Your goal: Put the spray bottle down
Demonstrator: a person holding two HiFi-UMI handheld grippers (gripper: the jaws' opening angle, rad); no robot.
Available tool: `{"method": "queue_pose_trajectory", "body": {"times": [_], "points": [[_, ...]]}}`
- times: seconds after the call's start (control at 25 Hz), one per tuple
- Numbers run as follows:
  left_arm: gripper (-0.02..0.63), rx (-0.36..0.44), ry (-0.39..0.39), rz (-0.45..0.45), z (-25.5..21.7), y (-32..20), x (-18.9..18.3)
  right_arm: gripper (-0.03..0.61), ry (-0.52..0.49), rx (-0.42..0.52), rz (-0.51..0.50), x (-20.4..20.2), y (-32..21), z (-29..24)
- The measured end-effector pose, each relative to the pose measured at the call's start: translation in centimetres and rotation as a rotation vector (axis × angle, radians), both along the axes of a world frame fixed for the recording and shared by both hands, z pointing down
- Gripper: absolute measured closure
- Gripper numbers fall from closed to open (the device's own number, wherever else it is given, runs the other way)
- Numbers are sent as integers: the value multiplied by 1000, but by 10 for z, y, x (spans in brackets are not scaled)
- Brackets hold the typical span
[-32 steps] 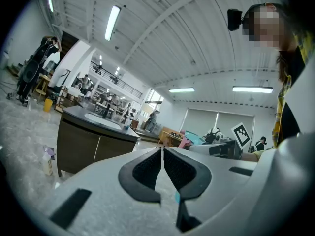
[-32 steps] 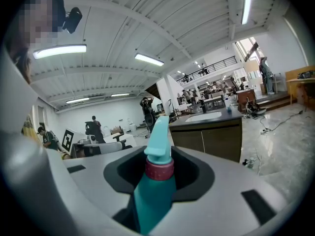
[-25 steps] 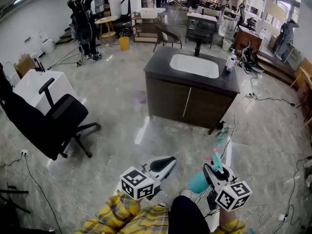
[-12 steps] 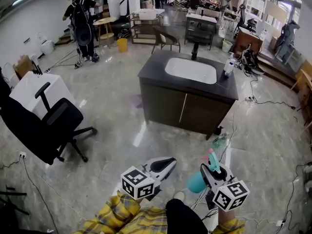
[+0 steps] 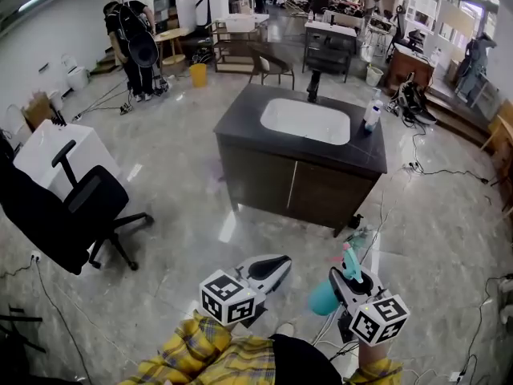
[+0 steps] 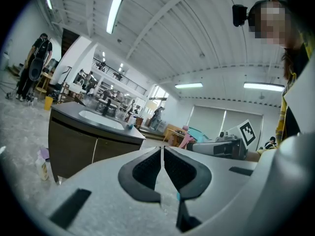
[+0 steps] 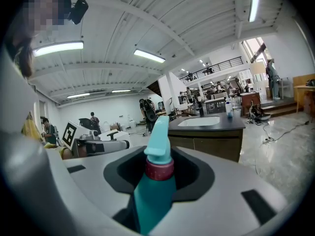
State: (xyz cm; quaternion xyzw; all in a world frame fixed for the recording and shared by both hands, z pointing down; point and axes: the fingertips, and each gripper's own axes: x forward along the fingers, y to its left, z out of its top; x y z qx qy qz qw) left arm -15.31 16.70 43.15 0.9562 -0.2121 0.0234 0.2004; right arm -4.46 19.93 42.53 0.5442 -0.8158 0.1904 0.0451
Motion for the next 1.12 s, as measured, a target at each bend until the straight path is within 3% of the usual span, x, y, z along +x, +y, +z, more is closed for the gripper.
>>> {"method": "queue_pose_trajectory", "body": {"times": [0.6,1.12], "points": [[594,-1,-13,-1,6,-19,81,440,-18,8,-35,68,-30,6],[594,-14,-32,12,11,-31,99,440,-50,-18,-13,85,-32,21]]}}
